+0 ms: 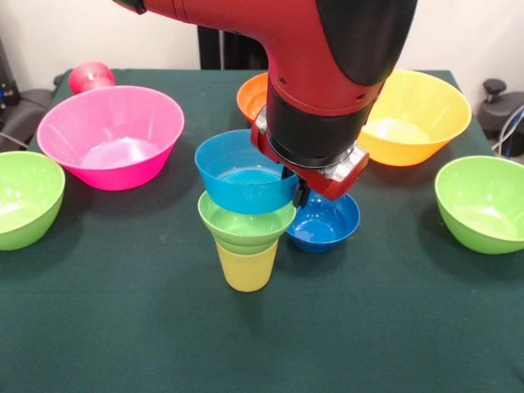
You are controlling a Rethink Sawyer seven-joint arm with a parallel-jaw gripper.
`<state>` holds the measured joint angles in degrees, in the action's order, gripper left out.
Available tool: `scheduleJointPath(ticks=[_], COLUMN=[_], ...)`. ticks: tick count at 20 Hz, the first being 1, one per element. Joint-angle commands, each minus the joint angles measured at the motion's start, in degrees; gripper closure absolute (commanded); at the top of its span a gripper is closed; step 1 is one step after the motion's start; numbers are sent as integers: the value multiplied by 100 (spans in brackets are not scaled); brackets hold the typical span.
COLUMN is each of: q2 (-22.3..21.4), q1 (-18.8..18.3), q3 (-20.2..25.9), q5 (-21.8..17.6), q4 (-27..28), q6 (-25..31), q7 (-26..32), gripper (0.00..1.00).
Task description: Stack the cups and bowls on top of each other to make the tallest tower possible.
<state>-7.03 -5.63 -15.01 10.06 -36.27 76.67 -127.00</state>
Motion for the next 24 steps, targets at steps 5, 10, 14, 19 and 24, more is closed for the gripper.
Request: scheduleJointPath(ticks=[5,10,14,19,24], q2=[235,256,145,47,60], q1=[58,40,74,99,86], q3=[207,197,208,223,210], q5=[-145,-137,-137,-141,-150], q4=[-114,-99,-328,-520,-485], q6=[-327,-350,-482,-657,-686], q7=[-775,-756,-762,-734,-696], gripper=[100,100,100,100,100])
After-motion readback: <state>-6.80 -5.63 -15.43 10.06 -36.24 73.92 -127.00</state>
